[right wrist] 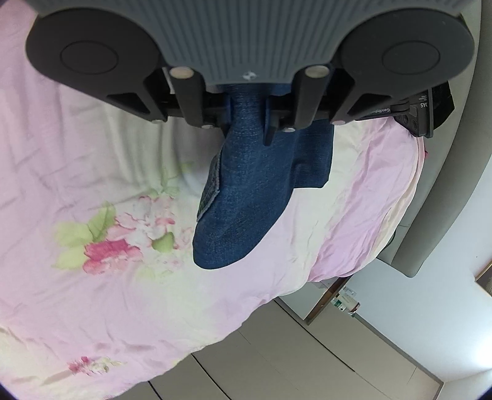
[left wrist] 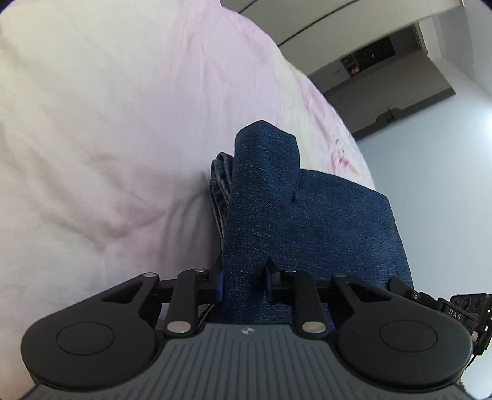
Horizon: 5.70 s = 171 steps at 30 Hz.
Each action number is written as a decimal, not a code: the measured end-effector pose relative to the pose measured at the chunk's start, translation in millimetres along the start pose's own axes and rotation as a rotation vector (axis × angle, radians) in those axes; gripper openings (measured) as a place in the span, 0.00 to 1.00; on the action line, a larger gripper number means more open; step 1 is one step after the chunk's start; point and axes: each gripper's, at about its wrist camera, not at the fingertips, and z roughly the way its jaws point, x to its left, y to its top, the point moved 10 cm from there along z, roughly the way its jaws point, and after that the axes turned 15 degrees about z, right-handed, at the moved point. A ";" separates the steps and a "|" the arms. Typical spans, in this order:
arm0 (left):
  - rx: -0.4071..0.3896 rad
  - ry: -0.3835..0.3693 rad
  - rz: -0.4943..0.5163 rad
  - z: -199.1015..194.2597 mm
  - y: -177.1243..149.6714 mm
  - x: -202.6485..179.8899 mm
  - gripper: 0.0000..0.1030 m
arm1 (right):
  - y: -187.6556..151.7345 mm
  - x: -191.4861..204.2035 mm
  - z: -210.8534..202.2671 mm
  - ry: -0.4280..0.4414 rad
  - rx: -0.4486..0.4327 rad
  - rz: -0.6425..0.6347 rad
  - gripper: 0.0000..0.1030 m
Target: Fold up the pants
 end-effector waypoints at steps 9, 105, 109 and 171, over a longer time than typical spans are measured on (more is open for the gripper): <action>-0.178 -0.005 -0.078 -72.7 18.0 27.8 0.25 | 2.2 92.6 6.8 0.070 0.013 -0.139 0.13; -0.344 0.834 0.569 -229.6 -50.8 -137.1 0.87 | -149.6 191.7 -98.0 -0.166 -0.472 -0.594 0.95; -0.329 0.844 0.539 -222.8 -62.9 -126.0 0.87 | -156.1 172.5 -89.5 -0.207 -0.448 -0.566 0.95; -0.246 0.876 0.518 -220.8 -72.2 -117.5 0.87 | -168.4 163.0 -72.5 -0.224 -0.389 -0.568 0.95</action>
